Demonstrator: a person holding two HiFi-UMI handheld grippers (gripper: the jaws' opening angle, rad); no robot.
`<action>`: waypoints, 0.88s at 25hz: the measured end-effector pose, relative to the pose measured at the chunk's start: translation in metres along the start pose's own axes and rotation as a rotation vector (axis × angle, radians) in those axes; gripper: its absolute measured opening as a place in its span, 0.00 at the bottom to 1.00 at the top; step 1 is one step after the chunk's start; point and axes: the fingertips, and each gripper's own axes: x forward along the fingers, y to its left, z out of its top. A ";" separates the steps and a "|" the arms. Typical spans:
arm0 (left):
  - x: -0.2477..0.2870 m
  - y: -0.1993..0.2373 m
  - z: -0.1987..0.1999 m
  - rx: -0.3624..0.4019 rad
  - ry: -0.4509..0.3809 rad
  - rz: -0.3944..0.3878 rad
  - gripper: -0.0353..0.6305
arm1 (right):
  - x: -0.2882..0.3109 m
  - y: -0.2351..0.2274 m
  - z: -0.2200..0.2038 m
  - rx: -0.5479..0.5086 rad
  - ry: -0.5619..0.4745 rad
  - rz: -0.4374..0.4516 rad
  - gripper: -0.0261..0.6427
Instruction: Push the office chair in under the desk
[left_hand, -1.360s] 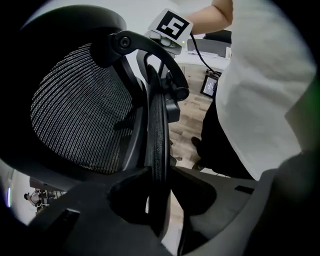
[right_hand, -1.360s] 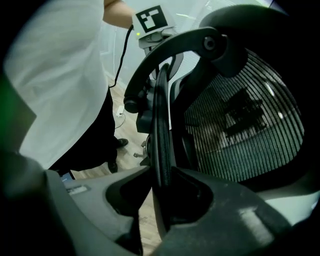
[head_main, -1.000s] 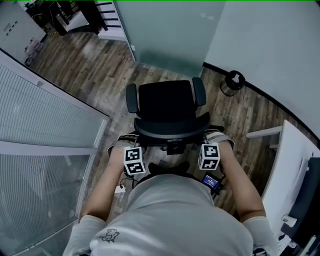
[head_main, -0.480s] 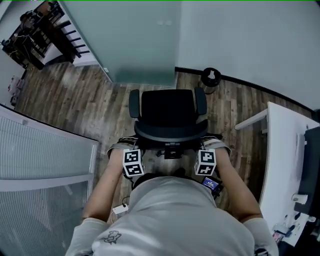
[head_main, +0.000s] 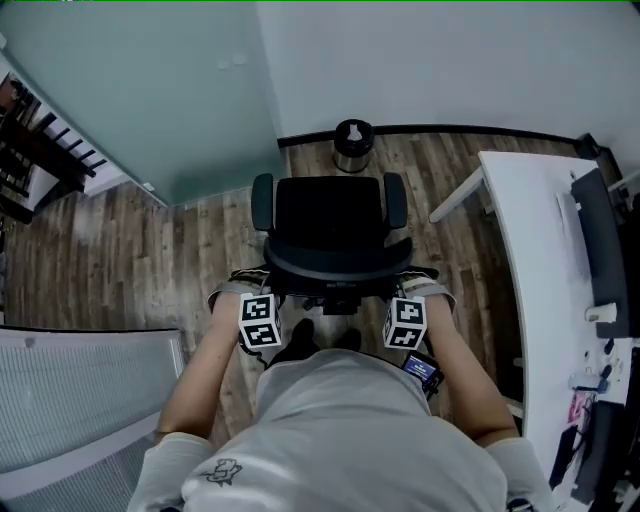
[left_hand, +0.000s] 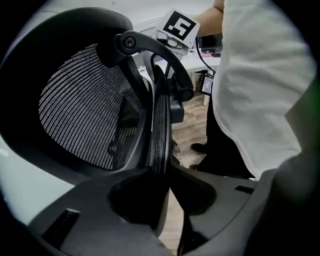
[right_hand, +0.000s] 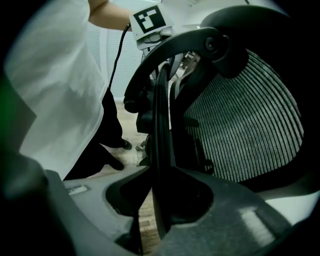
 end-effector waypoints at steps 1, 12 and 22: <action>0.003 0.007 0.004 0.031 -0.015 -0.009 0.22 | -0.001 0.000 -0.005 0.032 0.014 -0.007 0.20; 0.038 0.057 0.064 0.373 -0.133 -0.103 0.22 | -0.017 0.026 -0.052 0.378 0.145 -0.091 0.20; 0.060 0.072 0.133 0.669 -0.201 -0.194 0.22 | -0.041 0.063 -0.082 0.672 0.242 -0.164 0.20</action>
